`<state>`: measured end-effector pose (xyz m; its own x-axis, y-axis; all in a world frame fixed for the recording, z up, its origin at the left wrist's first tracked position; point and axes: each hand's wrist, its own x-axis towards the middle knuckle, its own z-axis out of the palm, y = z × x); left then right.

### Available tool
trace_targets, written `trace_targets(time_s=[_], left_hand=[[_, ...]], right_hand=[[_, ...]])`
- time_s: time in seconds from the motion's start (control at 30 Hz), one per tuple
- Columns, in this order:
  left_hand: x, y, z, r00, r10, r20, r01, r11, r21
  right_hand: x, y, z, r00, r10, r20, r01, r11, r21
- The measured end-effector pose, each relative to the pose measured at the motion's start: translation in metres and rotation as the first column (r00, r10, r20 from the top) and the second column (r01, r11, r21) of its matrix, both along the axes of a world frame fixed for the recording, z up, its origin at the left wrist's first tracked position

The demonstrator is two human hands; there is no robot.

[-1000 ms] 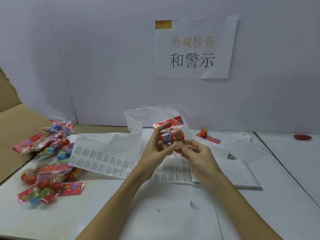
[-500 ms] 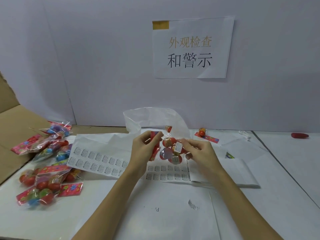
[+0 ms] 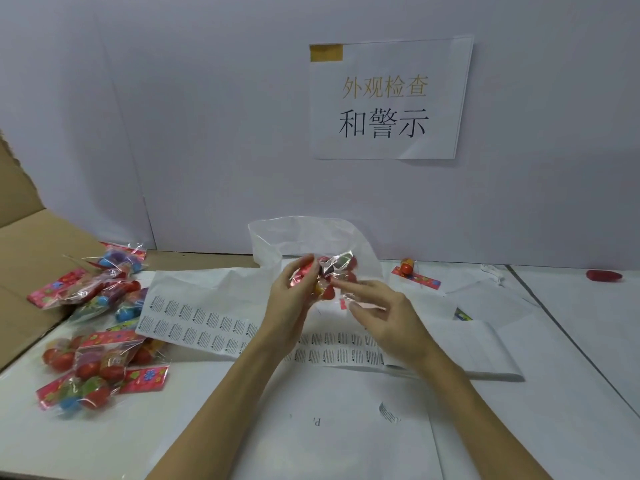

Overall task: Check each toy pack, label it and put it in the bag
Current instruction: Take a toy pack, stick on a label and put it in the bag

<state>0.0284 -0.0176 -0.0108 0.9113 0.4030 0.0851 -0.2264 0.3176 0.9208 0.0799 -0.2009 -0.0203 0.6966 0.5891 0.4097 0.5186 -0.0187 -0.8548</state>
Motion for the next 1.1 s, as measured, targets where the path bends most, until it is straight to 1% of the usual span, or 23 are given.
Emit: trace_targets(time_s=[0.03,0.07,0.13,0.17,0.23,0.3,0.37,0.47,0.57,0.6,0.63,0.67,0.7,0.73,0.77,0.83,0.87,0.9,0.93,0.97,1.0,1.03,1.1], left_hand=[[0.001,0.001,-0.002,1.000,0.026,0.003,-0.026,1.000,-0.005],[0.001,0.002,-0.003,1.000,0.025,-0.009,-0.025,1.000,-0.012],[0.001,0.006,-0.002,1.000,-0.024,-0.013,0.025,0.999,0.025],[0.001,0.008,-0.002,0.998,-0.062,-0.013,0.063,0.995,0.072],[-0.001,0.008,-0.001,0.991,-0.131,-0.017,0.132,0.980,0.151],[-0.002,0.003,-0.001,0.988,-0.152,-0.031,0.155,0.973,0.170],[-0.002,0.000,-0.002,0.996,-0.083,-0.044,0.090,0.982,0.169],[0.000,0.003,-0.004,0.995,0.092,-0.035,-0.085,0.982,0.170],[0.003,0.003,-0.009,0.984,0.172,-0.039,-0.160,0.964,0.213],[0.003,0.002,-0.009,0.980,0.197,-0.039,-0.184,0.957,0.227],[0.004,0.001,-0.009,0.972,0.231,-0.033,-0.215,0.943,0.256],[0.004,0.002,-0.009,0.961,0.276,-0.019,-0.258,0.918,0.303],[0.005,0.003,-0.010,0.946,0.324,0.012,-0.307,0.884,0.352],[0.005,0.005,-0.011,0.933,0.354,0.062,-0.349,0.852,0.391],[0.006,0.006,-0.013,0.927,0.355,0.121,-0.372,0.827,0.422],[0.005,0.004,-0.014,0.936,0.307,0.175,-0.353,0.813,0.463],[0.004,0.002,-0.012,0.955,0.255,0.150,-0.296,0.844,0.447],[0.004,-0.001,-0.010,0.976,0.193,0.099,-0.217,0.894,0.392],[0.004,-0.003,-0.007,0.991,0.123,0.053,-0.133,0.947,0.293],[0.004,-0.003,-0.006,0.997,0.067,0.027,-0.070,0.982,0.174],[0.005,-0.003,-0.005,0.999,0.033,0.023,-0.034,0.997,0.073],[0.005,-0.001,-0.005,0.999,0.031,0.029,-0.032,0.999,0.030],[0.004,0.002,-0.006,0.996,0.067,0.056,-0.069,0.997,0.022]], right_hand=[[-0.001,0.001,0.002,0.995,0.054,-0.085,-0.051,0.998,0.037],[-0.003,0.003,0.004,0.981,0.094,-0.169,-0.075,0.991,0.112],[-0.004,0.005,0.009,0.948,0.063,-0.312,0.008,0.976,0.219],[-0.004,0.005,0.010,0.922,0.023,-0.387,0.068,0.973,0.219],[-0.002,0.003,0.010,0.860,-0.037,-0.510,0.141,0.976,0.166],[0.000,0.002,0.007,0.836,-0.079,-0.543,0.176,0.976,0.128],[0.001,0.001,0.005,0.837,-0.118,-0.534,0.214,0.969,0.122],[0.003,0.002,0.004,0.837,-0.118,-0.534,0.212,0.970,0.119],[0.004,0.006,0.002,0.834,-0.076,-0.546,0.168,0.979,0.120],[0.003,0.008,0.000,0.848,-0.096,-0.522,0.178,0.978,0.110],[0.002,0.009,-0.002,0.879,-0.164,-0.448,0.217,0.974,0.069],[0.003,0.009,-0.005,0.912,-0.271,-0.309,0.284,0.959,-0.001],[0.004,0.006,-0.008,0.916,-0.387,-0.105,0.382,0.922,-0.069],[0.005,0.003,-0.010,0.896,-0.439,0.070,0.444,0.891,-0.097],[0.005,0.000,-0.011,0.893,-0.428,0.136,0.441,0.893,-0.089],[0.002,-0.001,-0.011,0.952,-0.301,0.045,0.302,0.953,-0.013],[0.000,0.001,-0.011,0.973,-0.230,0.021,0.230,0.973,0.016],[-0.002,0.003,-0.011,0.983,-0.179,0.033,0.179,0.984,0.007],[-0.003,0.005,-0.011,0.989,-0.137,0.055,0.138,0.990,-0.021],[-0.005,0.007,-0.011,0.994,-0.094,0.063,0.097,0.994,-0.053],[-0.007,0.010,-0.011,0.998,-0.055,0.042,0.059,0.995,-0.086],[-0.009,0.012,-0.011,1.000,-0.025,0.002,0.025,0.994,-0.107],[-0.011,0.014,-0.010,0.998,0.004,-0.060,-0.009,0.996,-0.088]])
